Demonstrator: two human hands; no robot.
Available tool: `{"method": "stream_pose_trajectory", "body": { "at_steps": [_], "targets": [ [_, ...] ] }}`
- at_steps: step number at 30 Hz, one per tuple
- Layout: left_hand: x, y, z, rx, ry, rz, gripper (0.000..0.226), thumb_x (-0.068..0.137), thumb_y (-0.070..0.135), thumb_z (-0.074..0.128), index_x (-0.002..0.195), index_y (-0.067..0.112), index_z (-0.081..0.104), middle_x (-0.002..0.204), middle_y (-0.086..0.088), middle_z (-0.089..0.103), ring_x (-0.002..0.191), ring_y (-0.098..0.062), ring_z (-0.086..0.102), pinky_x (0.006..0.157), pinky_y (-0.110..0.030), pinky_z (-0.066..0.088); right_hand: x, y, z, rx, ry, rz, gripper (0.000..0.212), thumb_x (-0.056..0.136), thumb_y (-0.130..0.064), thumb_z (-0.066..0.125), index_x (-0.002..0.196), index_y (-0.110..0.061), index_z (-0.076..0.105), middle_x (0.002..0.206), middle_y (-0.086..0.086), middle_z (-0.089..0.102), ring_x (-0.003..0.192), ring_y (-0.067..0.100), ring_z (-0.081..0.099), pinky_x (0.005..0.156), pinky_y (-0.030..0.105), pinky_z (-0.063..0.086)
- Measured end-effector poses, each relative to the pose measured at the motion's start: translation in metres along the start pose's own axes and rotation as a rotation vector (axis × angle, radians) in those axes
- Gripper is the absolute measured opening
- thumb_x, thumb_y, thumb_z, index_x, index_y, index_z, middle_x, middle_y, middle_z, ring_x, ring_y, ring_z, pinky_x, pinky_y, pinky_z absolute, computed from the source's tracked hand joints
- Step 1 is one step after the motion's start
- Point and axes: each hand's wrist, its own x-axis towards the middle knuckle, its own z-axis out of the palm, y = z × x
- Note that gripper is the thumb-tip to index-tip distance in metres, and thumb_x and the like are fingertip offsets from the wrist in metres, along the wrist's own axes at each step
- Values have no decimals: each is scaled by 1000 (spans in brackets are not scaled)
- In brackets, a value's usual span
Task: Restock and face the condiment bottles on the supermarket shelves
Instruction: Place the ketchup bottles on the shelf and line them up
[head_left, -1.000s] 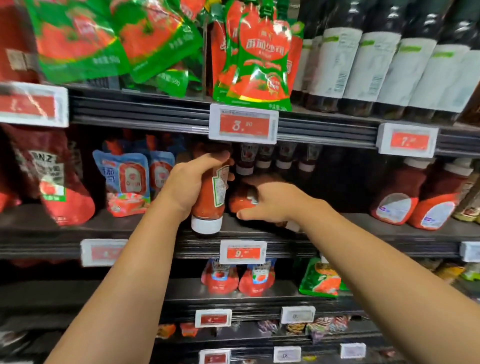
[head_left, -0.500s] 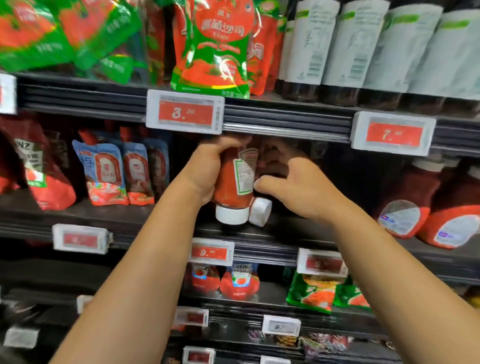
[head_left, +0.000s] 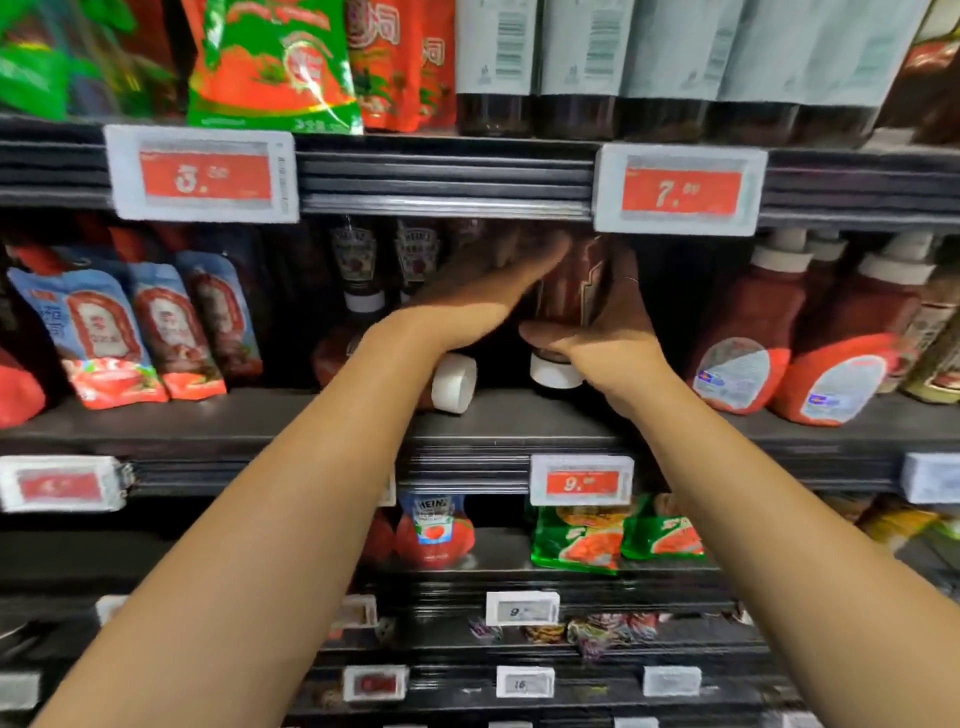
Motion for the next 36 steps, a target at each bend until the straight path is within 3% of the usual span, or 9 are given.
{"method": "stream_pose_trajectory", "body": {
  "at_steps": [4, 7, 11, 15, 17, 24, 28, 32, 36],
  "targets": [
    [1, -51, -21, 310, -55, -48, 52, 101, 62, 42, 118, 23, 73, 118, -3, 73, 107, -18, 65, 94, -32, 47, 12, 10, 14, -59, -17, 6, 101, 60, -11, 96, 140, -29, 36, 115, -6, 67, 105, 9, 69, 89, 32, 61],
    [-3, -68, -37, 462, -102, -13, 32, 97, 44, 62, 86, 16, 72, 77, 2, 66, 70, -6, 57, 63, -23, 40, 24, 10, 35, -56, -74, 49, 96, 57, -15, 96, 135, -23, 41, 113, -1, 70, 102, 14, 70, 85, 34, 62],
    [-8, -82, -66, 519, -115, -68, 17, 88, 34, 76, 78, 23, 68, 77, 8, 65, 75, -10, 59, 66, -25, 42, 45, 7, 58, -145, -183, 33, 87, 57, -21, 94, 133, -7, 53, 111, 3, 73, 102, 16, 71, 92, 34, 58],
    [-15, -96, -91, 573, -61, -84, 20, 84, 30, 80, 72, 27, 64, 74, 9, 64, 72, -10, 59, 70, -29, 45, 55, 14, 72, -168, -215, -6, 61, 58, -19, 94, 103, -27, 54, 99, -5, 70, 94, 5, 69, 86, 29, 57],
    [-14, -94, -94, 604, -75, -105, 22, 83, 31, 81, 70, 27, 63, 70, 11, 63, 68, -7, 58, 66, -28, 43, 57, 20, 75, -134, -223, -8, 75, 59, -15, 94, 119, -20, 50, 109, 1, 70, 104, 12, 69, 98, 39, 55],
    [43, -41, -54, 583, 192, -73, 18, 96, 15, 54, 79, 15, 62, 74, 1, 60, 66, -13, 57, 53, -23, 37, 60, 35, 71, -70, -233, -55, 94, 67, -6, 93, 143, -10, 37, 131, 8, 64, 125, 18, 61, 113, 44, 45],
    [67, -35, -30, 706, 262, -63, 38, 107, 15, 35, 124, -6, 62, 124, -27, 62, 115, -39, 57, 86, -36, 40, 63, 44, 71, -51, -227, -41, 84, 69, -10, 91, 138, -12, 44, 127, 9, 67, 121, 22, 64, 110, 47, 47],
    [69, -37, -23, 302, 514, -15, 36, 109, 15, 31, 127, 0, 59, 127, -20, 63, 118, -30, 56, 95, -32, 34, 64, 47, 73, -23, -239, -31, 95, 61, -29, 89, 141, -22, 38, 129, 7, 67, 122, 22, 64, 109, 47, 49],
    [62, -40, -19, -281, 465, -114, 26, 105, 30, 47, 89, 29, 68, 92, 15, 69, 80, 7, 66, 83, -19, 51, 64, 48, 76, -24, -218, -67, 88, 56, -42, 89, 133, -32, 46, 126, -1, 67, 118, 14, 64, 106, 42, 51]
  ]
}}
